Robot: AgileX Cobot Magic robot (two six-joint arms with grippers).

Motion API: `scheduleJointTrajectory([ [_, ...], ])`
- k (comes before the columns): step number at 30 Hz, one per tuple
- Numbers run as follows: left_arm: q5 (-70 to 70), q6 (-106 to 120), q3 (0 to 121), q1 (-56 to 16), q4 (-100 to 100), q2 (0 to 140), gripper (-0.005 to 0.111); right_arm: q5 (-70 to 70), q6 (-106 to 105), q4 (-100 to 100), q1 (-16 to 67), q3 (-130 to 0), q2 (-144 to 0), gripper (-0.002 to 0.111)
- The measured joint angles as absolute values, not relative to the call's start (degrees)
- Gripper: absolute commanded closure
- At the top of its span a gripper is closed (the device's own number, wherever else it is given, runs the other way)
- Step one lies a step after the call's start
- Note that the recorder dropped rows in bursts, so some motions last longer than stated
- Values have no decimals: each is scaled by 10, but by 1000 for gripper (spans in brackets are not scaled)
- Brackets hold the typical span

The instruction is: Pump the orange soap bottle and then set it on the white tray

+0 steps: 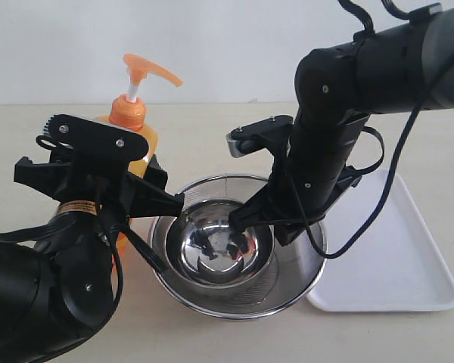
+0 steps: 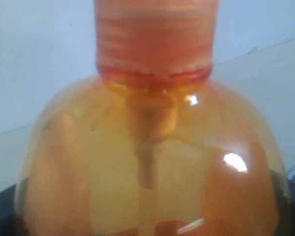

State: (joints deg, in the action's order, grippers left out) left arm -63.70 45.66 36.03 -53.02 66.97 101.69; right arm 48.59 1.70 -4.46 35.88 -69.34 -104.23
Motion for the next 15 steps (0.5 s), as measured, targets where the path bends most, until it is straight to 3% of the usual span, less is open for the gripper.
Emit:
scheduleJointTrajectory([
  [15, -637, 457, 360, -530, 670, 1017, 102, 436, -14, -55, 359, -693, -1042, 108],
])
